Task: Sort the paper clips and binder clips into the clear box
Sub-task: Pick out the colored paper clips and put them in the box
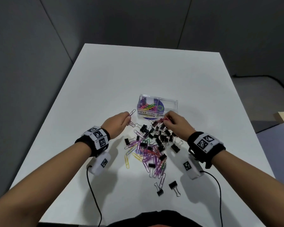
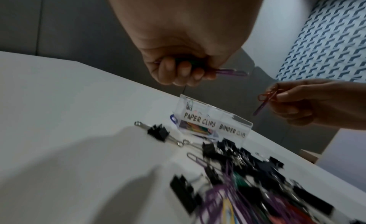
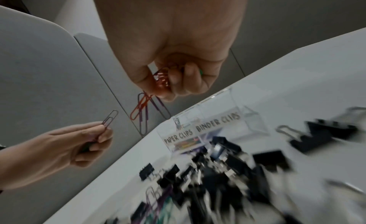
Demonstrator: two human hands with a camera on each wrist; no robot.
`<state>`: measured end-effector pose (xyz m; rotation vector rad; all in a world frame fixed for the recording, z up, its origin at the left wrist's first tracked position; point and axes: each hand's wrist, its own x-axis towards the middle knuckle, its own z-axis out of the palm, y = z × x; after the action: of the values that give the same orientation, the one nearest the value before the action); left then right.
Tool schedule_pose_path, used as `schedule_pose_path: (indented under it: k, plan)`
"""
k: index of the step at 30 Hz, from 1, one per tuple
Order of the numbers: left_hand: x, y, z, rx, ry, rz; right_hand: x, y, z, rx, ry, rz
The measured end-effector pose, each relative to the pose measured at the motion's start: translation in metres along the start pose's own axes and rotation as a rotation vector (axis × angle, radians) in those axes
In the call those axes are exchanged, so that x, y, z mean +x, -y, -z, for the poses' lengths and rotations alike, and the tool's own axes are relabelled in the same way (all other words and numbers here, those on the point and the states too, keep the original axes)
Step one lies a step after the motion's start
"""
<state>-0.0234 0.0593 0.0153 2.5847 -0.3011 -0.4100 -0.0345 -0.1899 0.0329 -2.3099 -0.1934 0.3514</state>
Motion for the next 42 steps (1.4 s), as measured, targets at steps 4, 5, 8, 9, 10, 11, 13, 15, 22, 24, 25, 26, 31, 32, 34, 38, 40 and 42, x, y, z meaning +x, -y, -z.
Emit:
schedule_pose_path:
  k: [4, 5, 8, 9, 10, 11, 13, 15, 22, 24, 25, 26, 31, 32, 34, 38, 40, 42]
  plan:
    - [0.031, 0.000, 0.022, 0.029, -0.054, -0.025, 0.047, 0.017, 0.005, -0.016, -0.087, 0.006]
    - [0.039, -0.001, 0.027, 0.024, -0.062, -0.039, 0.060, 0.019, 0.005, -0.029, -0.092, -0.003]
    - [0.060, -0.002, 0.038, 0.017, -0.072, -0.082, 0.095, 0.024, 0.005, -0.102, -0.076, -0.042]
    - [0.066, -0.003, 0.040, 0.027, -0.064, -0.088, 0.105, 0.026, 0.004, -0.132, -0.059, -0.055]
    - [0.072, -0.003, 0.041, 0.047, -0.052, -0.095, 0.114, 0.026, 0.002, -0.153, -0.032, -0.066]
    - [0.077, -0.005, 0.041, 0.072, -0.034, -0.103, 0.121, 0.027, 0.000, -0.156, 0.006, -0.074]
    - [0.088, -0.006, 0.042, 0.125, -0.007, -0.131, 0.131, 0.028, -0.005, -0.115, 0.090, -0.081]
    - [0.096, -0.010, 0.041, 0.159, -0.005, -0.172, 0.130, 0.028, -0.008, -0.055, 0.131, -0.078]
    - [0.128, -0.033, 0.028, 0.256, 0.072, -0.287, 0.096, 0.005, -0.003, 0.013, -0.090, -0.054]
    - [0.134, -0.038, 0.017, 0.342, 0.118, -0.325, 0.080, -0.003, -0.002, -0.024, -0.111, -0.029]
    - [0.136, -0.040, 0.012, 0.372, 0.141, -0.333, 0.072, -0.007, -0.001, -0.051, -0.104, -0.015]
    - [0.138, -0.041, 0.007, 0.387, 0.164, -0.332, 0.065, -0.012, -0.001, -0.079, -0.085, -0.004]
    - [0.136, -0.042, -0.001, 0.392, 0.184, -0.378, 0.036, -0.027, -0.004, -0.178, 0.058, -0.001]
    - [0.131, -0.043, 0.001, 0.394, 0.137, -0.409, 0.032, -0.030, -0.005, -0.196, 0.071, -0.002]
    - [0.114, -0.045, 0.003, 0.381, 0.061, -0.465, 0.025, -0.034, -0.008, -0.240, 0.097, 0.005]
    - [0.070, -0.034, -0.006, 0.445, 0.245, -0.433, 0.015, -0.039, -0.016, -0.426, 0.185, 0.043]
    - [0.052, -0.023, -0.015, 0.496, 0.314, -0.406, 0.012, -0.041, -0.022, -0.520, 0.233, 0.072]
    - [0.039, -0.014, -0.025, 0.515, 0.323, -0.399, 0.007, -0.043, -0.030, -0.608, 0.242, 0.112]
